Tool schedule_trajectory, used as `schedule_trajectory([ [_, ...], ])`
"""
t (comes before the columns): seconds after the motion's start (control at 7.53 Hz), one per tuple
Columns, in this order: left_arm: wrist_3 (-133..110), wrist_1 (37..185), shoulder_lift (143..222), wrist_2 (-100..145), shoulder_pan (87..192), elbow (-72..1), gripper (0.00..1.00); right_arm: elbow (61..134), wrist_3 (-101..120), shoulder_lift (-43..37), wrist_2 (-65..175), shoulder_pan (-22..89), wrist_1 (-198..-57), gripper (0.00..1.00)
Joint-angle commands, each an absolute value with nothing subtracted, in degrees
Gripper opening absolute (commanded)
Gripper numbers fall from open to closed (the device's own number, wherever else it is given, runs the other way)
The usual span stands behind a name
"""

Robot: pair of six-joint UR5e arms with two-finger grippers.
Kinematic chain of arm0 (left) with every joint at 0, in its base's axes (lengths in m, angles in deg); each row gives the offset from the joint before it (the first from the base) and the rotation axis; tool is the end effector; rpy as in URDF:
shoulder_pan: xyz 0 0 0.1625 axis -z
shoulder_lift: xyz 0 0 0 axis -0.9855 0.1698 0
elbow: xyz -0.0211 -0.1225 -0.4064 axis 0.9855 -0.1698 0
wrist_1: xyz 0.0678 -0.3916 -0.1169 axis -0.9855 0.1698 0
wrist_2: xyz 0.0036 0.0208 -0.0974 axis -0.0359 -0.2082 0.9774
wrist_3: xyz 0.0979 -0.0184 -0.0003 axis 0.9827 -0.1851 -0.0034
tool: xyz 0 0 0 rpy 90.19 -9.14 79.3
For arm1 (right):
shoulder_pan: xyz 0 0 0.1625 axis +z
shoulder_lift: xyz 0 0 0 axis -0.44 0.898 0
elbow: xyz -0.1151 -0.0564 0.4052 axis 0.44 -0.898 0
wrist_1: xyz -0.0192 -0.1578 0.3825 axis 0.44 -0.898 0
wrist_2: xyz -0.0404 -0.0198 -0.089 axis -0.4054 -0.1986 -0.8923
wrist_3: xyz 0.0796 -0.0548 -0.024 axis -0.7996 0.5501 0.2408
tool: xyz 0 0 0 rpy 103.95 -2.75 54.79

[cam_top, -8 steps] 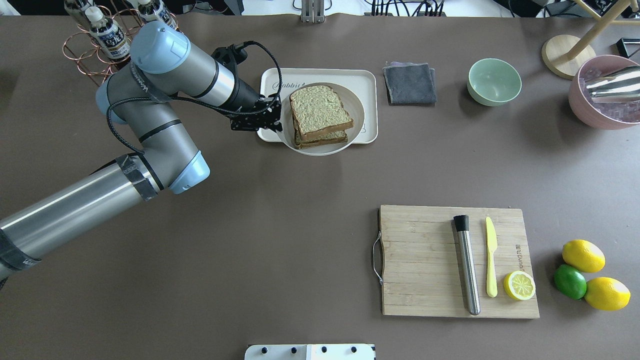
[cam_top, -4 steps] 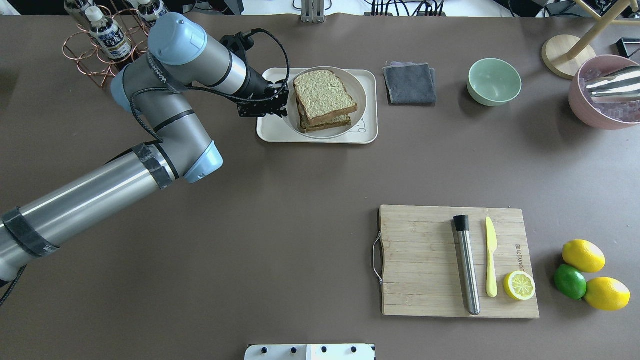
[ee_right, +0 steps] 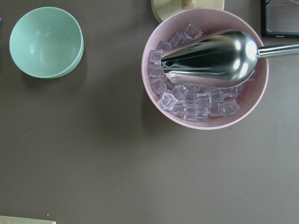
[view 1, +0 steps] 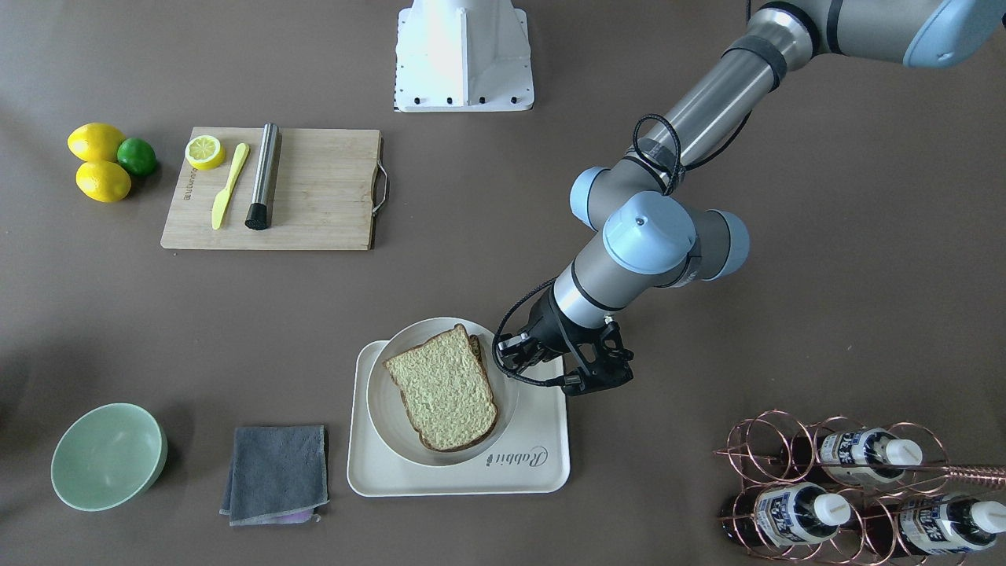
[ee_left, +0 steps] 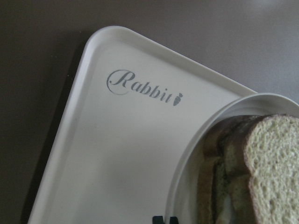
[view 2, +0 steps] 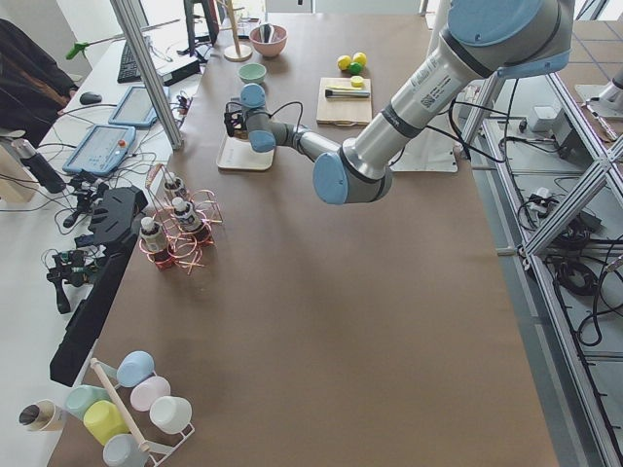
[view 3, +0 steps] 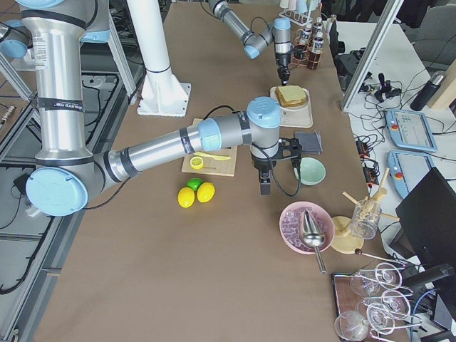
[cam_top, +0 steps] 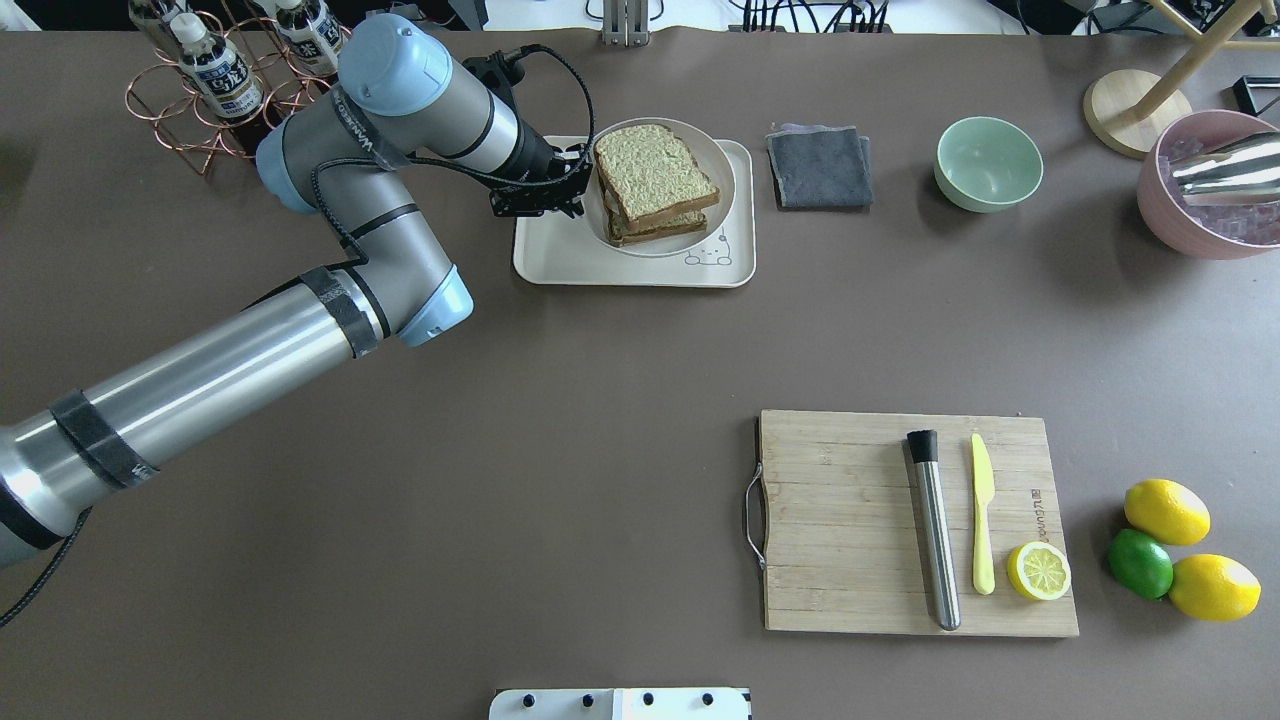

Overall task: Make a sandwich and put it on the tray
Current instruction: 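Position the plate onto the tray and open the left gripper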

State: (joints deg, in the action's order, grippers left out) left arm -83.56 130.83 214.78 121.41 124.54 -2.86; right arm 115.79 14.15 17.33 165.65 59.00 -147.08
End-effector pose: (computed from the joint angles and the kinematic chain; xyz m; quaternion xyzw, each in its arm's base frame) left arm 0.5293 -0.6324 0.2326 0.0118 0.5714 -0.1478 0.8072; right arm 0.0234 -0.4857 0.4904 0.0629 -0.3801 0.0091 0.9228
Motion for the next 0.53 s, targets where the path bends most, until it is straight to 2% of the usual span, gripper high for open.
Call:
schedule_trajectory([
  [0.0, -83.5, 130.9, 215.5, 120.0, 124.6, -0.2, 0.00, 115.6, 14.9, 17.3, 166.1, 59.8, -147.1, 1.00],
  [0.4, -83.5, 131.0, 216.0, 117.2, 124.2, 1.4, 0.00, 115.2, 15.0, 17.0, 166.0, 59.9, -147.2, 1.00],
])
